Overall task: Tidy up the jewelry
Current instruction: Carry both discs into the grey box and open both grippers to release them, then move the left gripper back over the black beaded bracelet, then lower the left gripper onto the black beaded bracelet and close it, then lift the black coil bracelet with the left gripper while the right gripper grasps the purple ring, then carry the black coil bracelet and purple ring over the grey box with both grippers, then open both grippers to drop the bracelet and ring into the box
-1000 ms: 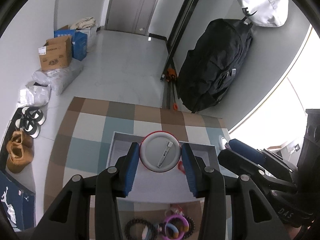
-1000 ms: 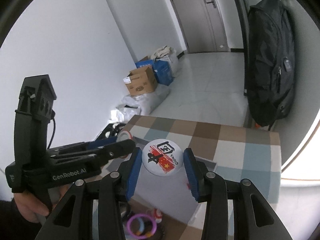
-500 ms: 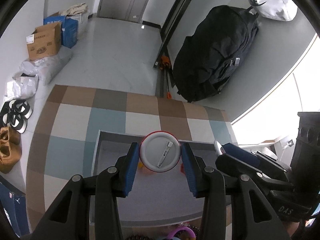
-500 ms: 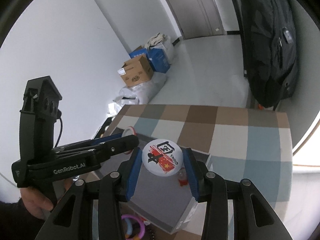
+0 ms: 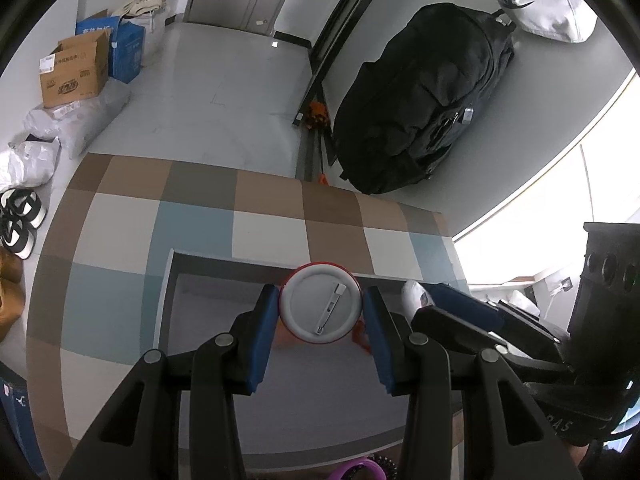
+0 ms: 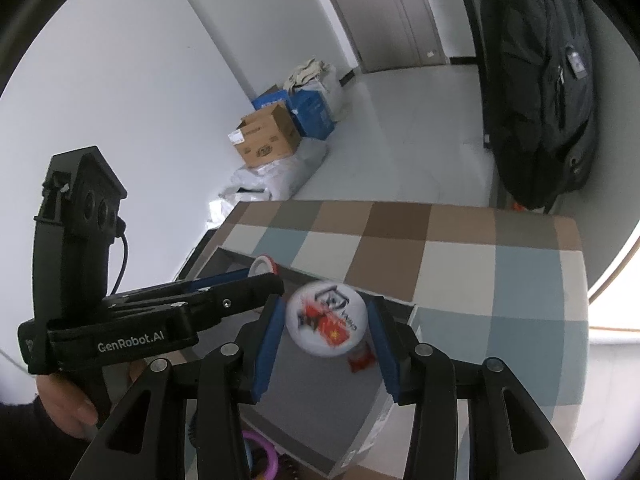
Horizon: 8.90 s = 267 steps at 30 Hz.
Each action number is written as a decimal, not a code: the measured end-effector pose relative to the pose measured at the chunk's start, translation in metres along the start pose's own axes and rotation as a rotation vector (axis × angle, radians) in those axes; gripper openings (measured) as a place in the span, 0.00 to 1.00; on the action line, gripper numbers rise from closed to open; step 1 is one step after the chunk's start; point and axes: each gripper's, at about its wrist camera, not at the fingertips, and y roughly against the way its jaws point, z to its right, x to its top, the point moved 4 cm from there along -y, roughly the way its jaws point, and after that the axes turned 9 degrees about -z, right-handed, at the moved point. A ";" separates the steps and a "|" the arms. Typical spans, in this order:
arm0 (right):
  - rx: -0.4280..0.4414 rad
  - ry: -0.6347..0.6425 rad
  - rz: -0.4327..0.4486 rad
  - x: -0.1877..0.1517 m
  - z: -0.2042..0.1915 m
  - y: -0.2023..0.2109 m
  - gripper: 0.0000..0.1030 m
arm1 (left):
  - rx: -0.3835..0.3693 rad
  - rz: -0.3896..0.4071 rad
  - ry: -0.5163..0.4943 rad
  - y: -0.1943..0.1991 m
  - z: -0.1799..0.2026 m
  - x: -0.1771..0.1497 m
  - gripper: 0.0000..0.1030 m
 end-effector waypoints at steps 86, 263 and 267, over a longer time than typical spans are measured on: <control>-0.008 0.002 0.115 -0.074 -0.032 0.049 1.00 | 0.158 -0.033 0.016 0.021 -0.032 -0.109 0.64; 0.028 0.000 0.117 -0.007 -0.001 0.031 1.00 | -0.047 0.051 0.050 0.032 0.000 -0.005 0.56; 0.023 0.002 0.131 -0.014 -0.004 0.036 1.00 | 0.007 0.062 0.030 0.036 0.005 -0.016 0.56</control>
